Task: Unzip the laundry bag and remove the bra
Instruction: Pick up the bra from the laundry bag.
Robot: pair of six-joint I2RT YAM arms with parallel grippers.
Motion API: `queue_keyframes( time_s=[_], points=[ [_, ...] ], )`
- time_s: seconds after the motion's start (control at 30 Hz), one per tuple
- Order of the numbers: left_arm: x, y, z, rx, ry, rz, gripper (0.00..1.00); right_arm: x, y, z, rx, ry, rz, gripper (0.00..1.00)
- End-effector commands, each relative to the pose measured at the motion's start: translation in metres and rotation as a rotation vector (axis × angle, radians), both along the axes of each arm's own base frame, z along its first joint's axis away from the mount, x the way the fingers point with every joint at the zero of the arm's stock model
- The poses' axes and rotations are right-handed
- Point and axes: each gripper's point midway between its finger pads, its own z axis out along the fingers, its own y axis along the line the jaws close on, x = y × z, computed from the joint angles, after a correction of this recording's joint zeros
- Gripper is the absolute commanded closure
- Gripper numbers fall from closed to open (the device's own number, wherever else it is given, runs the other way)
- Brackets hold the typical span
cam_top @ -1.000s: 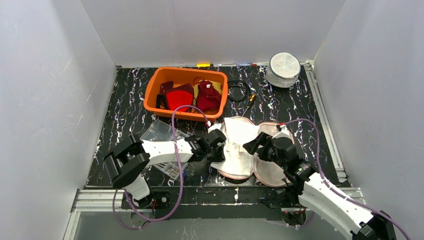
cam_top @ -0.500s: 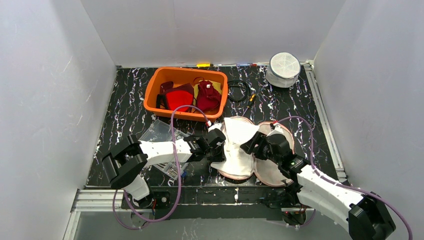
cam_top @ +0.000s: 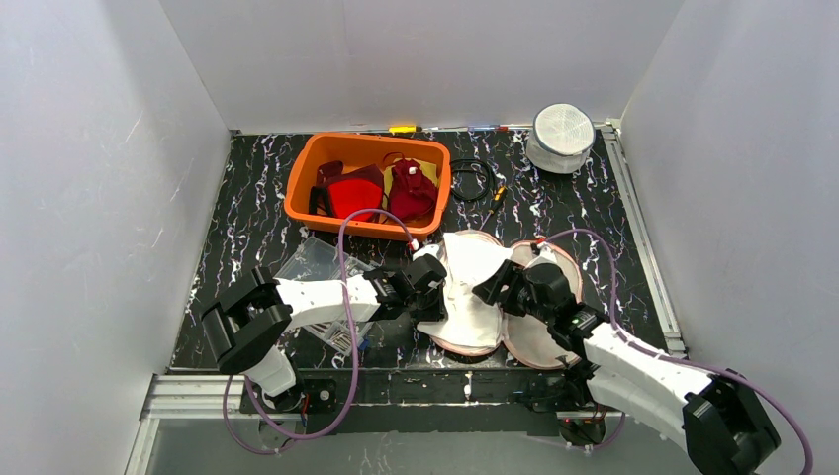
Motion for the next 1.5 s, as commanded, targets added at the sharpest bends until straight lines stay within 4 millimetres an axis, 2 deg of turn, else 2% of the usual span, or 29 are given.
queue_keyframes(
  time_s=[0.0, 0.33, 0.47, 0.57, 0.67, 0.7, 0.83, 0.93, 1.0, 1.07, 1.13, 1.23, 1.33, 1.47],
  points=[
    [-0.001, 0.001, 0.011, -0.021, -0.005, 0.000, 1.00, 0.004, 0.008, 0.003, 0.023, 0.001, 0.016, 0.31],
    [-0.002, -0.001, 0.009, -0.028, 0.004, -0.008, 1.00, 0.005, 0.023, 0.003, 0.051, 0.026, 0.069, 0.46],
    [-0.004, -0.002, 0.008, -0.027, 0.012, -0.012, 1.00, 0.007, 0.024, 0.004, 0.049, 0.023, 0.077, 0.67],
    [-0.004, 0.000, 0.011, -0.025, 0.008, -0.012, 1.00, 0.008, 0.027, 0.015, 0.057, -0.013, 0.094, 0.81],
    [-0.003, 0.005, 0.018, -0.021, -0.008, -0.004, 1.00, 0.011, 0.027, 0.035, 0.042, -0.073, 0.122, 0.96],
    [-0.002, 0.008, 0.020, -0.016, -0.015, 0.001, 1.00, 0.010, 0.026, 0.039, 0.021, -0.092, 0.142, 0.99],
    [0.002, 0.023, 0.036, -0.003, -0.057, 0.036, 0.99, 0.006, 0.027, 0.064, -0.021, -0.174, 0.233, 0.99],
    [0.005, 0.035, 0.054, -0.016, -0.102, 0.067, 0.91, 0.002, 0.029, 0.079, -0.032, -0.228, 0.292, 0.99],
    [0.007, 0.043, 0.071, -0.050, -0.142, 0.082, 0.81, -0.002, 0.027, 0.083, -0.044, -0.235, 0.310, 0.99],
    [0.009, 0.051, 0.082, -0.074, -0.174, 0.094, 0.68, -0.004, 0.027, 0.090, -0.041, -0.253, 0.320, 0.99],
    [0.012, 0.060, 0.092, -0.097, -0.207, 0.111, 0.46, -0.007, 0.028, 0.097, -0.032, -0.269, 0.333, 0.99],
    [0.016, 0.067, 0.100, -0.153, -0.233, 0.117, 0.27, -0.011, 0.030, 0.105, -0.015, -0.290, 0.364, 0.99],
    [0.014, 0.065, 0.095, -0.226, -0.198, 0.089, 0.21, -0.015, 0.030, 0.106, -0.007, -0.296, 0.374, 0.99],
    [0.011, 0.049, 0.090, -0.314, -0.149, 0.032, 0.20, -0.020, 0.028, 0.093, -0.007, -0.273, 0.374, 0.99]
  ],
)
